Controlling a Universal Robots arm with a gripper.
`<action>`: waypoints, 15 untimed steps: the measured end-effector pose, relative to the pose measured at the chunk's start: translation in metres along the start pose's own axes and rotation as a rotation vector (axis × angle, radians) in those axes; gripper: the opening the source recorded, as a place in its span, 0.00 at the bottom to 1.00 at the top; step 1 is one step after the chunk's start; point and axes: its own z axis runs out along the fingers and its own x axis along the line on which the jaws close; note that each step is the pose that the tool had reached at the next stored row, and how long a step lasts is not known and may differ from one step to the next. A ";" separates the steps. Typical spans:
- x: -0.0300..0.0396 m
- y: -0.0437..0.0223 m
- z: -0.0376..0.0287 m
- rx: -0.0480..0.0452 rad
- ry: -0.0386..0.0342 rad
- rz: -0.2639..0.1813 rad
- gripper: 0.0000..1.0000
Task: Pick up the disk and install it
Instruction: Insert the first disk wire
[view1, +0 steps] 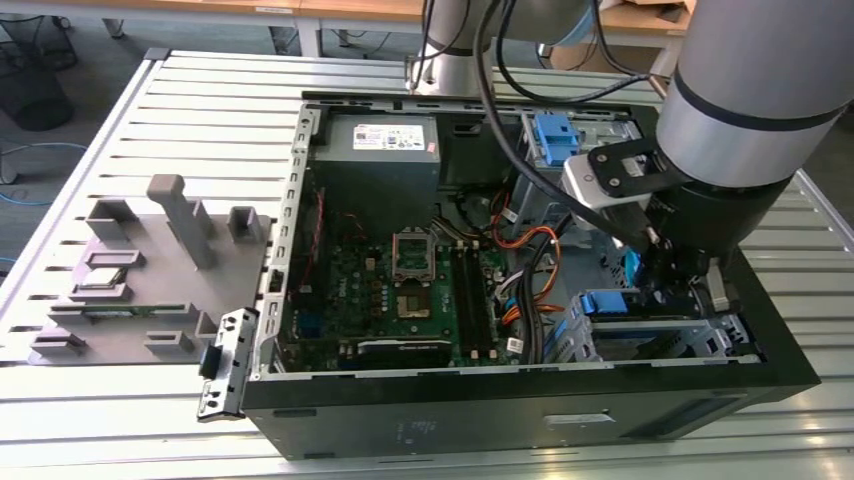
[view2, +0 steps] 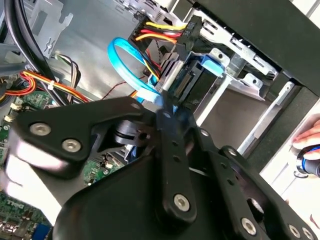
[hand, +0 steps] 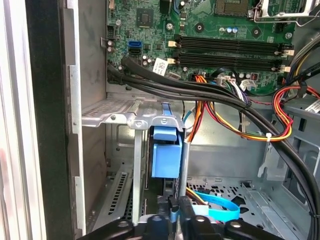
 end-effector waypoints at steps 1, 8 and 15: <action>0.0000 0.0000 -0.0001 -0.0001 0.0003 0.000 0.23; 0.0000 -0.0018 -0.0074 -0.0003 0.0012 0.000 0.30; -0.0003 -0.0063 -0.0248 -0.0003 0.0011 0.000 0.30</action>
